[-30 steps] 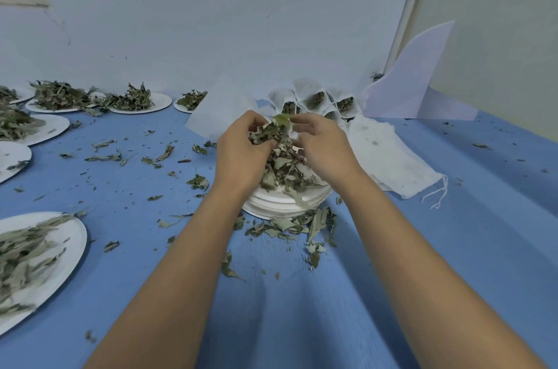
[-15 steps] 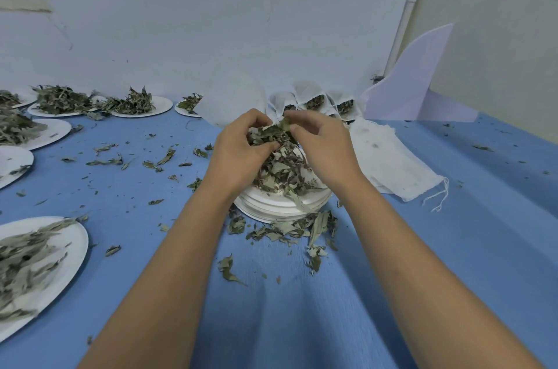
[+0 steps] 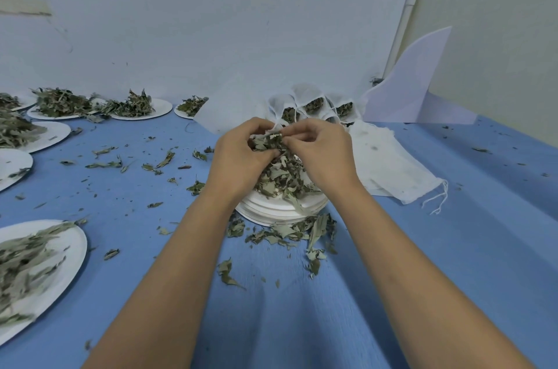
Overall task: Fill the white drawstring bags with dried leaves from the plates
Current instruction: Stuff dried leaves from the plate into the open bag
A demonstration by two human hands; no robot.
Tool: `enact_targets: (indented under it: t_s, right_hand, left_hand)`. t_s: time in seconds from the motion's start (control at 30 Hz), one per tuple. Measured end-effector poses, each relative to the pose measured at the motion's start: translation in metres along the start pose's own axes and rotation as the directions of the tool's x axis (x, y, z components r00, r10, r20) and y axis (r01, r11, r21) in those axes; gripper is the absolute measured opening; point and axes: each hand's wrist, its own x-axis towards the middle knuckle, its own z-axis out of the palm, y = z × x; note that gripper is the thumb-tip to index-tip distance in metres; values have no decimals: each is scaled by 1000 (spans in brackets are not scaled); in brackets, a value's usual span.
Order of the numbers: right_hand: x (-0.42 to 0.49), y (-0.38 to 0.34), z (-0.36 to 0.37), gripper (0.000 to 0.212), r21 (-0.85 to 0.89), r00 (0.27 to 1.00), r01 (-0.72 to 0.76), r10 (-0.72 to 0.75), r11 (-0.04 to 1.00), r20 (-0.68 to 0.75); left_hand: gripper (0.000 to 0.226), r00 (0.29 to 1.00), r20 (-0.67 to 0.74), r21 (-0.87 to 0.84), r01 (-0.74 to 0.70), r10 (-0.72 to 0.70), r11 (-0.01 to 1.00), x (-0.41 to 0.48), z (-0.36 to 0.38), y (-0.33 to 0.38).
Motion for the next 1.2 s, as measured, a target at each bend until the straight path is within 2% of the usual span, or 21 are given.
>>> enact_targets:
  t_s: [0.2,0.33,0.37,0.47,0.63,0.8,0.93,1.07,1.2]
  right_hand:
    - [1,1,-3,27,103,988,-150,153,983,-17]
    - [4,0,-11,18,371,961,-275,260,887,91]
    - [5,1,-14,18,372,963,-269,249,888,104]
    - [6,3,-16,24,255,973,-217,189,942,130]
    - [4,1,-10,7,48,992,-121,120,991,41]
    - [3,1,-7,8,96,994,-104,101,990,33]
    - [0,0,-3,13,-28,998,-30,32,999,60]
    - [-2,-3,-3,23,-84,992,1,9,996,123]
    - [-5,-5,-3,23,-38,979,-19,26,999,203]
  left_hand:
    - [42,1000,20,7,11,-11,1000,-1,1,-2]
    - [39,998,6,-25,57,-57,998,1,-3,-4]
    - [38,998,13,-31,59,-59,998,2,-4,-4]
    - [37,998,54,-36,48,-46,998,1,-3,-1]
    - [33,997,63,-19,44,-42,999,0,-1,2]
    - [30,990,-105,-11,98,-99,995,0,0,3]
    - [21,958,-253,35,148,-134,988,-2,6,2]
    - [20,932,-349,123,153,-101,981,-4,13,4]
    - [25,919,-390,182,146,-65,973,-6,16,6]
